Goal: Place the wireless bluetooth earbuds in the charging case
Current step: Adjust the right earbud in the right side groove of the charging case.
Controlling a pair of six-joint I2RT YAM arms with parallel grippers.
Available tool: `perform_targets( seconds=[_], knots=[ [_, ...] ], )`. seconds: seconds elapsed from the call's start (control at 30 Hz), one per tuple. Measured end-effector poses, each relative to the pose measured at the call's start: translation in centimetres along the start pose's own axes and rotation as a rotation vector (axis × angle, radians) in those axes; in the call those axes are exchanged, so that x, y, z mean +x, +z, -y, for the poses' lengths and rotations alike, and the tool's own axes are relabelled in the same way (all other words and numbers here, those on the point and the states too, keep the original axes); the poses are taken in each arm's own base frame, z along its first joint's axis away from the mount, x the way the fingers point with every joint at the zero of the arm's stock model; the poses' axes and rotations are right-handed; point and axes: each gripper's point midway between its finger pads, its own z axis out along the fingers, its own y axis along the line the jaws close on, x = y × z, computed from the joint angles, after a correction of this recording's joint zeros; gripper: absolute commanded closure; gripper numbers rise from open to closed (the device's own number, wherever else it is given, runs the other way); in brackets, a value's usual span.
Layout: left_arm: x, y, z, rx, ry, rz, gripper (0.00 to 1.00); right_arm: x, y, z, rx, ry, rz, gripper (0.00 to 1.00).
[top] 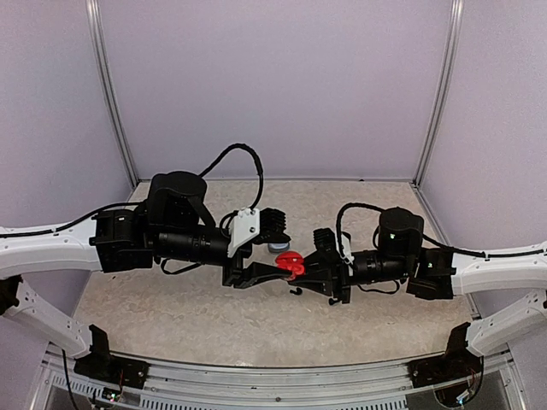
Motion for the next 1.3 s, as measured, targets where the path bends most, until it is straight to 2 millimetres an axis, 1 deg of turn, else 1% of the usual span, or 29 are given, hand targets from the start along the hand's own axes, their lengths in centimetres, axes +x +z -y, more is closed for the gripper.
perform_targets(
  seconds=[0.23,0.53,0.7,0.9,1.3],
  knots=[
    [0.2,-0.1,0.2,0.006,0.020,-0.009,0.36,0.1,0.0,-0.3,-0.016,0.004,-0.004,1.00],
    [0.8,-0.6,1.8,0.067,0.040,-0.044,0.34,0.3,0.2,-0.5,-0.034,0.008,-0.006,1.00],
    [1.1,-0.6,1.9,0.071,0.050,-0.056,0.35,0.3,0.5,-0.6,-0.051,0.014,-0.013,1.00],
    [1.0,-0.5,1.5,0.051,0.057,-0.052,0.39,-0.2,0.8,-0.7,-0.068,0.011,-0.003,1.00],
    [1.1,0.9,1.0,0.029,0.050,-0.037,0.49,0.2,1.0,-0.8,-0.079,0.018,-0.019,1.00]
  ],
)
